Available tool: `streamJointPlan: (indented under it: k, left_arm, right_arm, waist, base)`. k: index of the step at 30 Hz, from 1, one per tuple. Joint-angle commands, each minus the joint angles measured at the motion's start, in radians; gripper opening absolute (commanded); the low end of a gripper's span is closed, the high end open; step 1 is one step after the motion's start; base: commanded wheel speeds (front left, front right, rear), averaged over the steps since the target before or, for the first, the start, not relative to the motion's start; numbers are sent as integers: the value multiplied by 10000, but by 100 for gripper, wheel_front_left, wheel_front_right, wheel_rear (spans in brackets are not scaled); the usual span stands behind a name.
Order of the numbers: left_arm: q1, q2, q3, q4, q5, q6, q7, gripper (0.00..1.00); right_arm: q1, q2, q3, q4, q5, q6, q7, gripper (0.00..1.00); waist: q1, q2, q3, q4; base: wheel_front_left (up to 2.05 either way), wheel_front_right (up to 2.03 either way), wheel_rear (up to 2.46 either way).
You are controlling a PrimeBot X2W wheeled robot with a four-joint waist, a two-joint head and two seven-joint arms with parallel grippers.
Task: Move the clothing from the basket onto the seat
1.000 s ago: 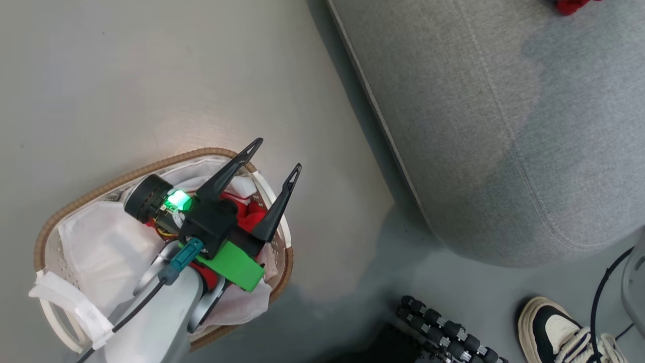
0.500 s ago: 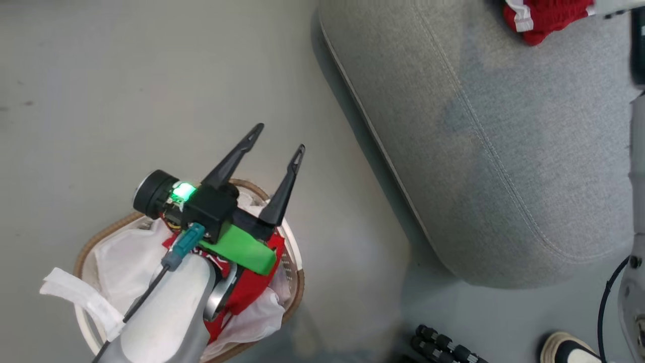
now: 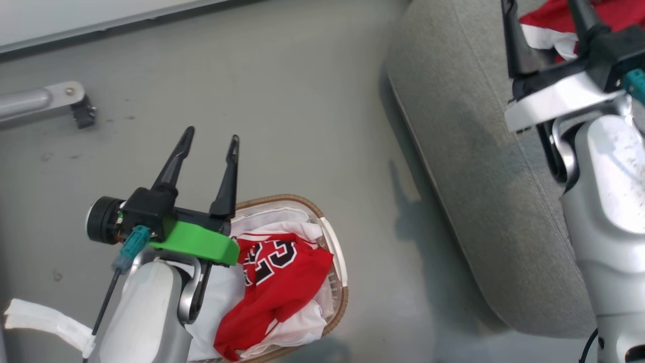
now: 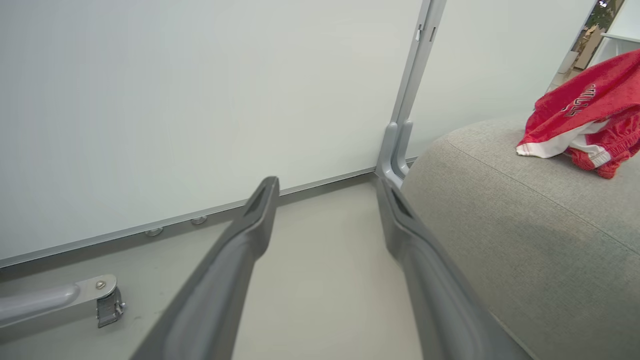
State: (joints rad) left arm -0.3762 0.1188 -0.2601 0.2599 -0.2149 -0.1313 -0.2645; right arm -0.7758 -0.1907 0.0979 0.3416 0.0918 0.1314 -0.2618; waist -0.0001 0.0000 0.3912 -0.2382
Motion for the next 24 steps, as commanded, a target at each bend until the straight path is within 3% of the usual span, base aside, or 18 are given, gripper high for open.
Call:
streamJointPlan:
  k: [1, 10, 24]
  left_arm:
    - [230, -81, 179, -4, 132, 22, 3, 100]
    - [1158, -377, 1637, 317, 425, 15, 4, 100]
    - [2983, -592, 2911, -4, 723, 14, 4, 100]
  right_arm:
    - [367, 20, 13, 80, 94, -14, -48, 100]
    - [2569, 634, -112, 494, -49, -14, -48, 100]
    - [5023, 1216, -584, 388, -340, -14, -48, 100]
  waist:
    - [1, 0, -717, 762]
    - [1, 0, -1420, 1407]
    - [1, 0, -2539, 1548]
  base:
    - [0, 0, 0]
    - [0, 0, 0]
    - [0, 0, 0]
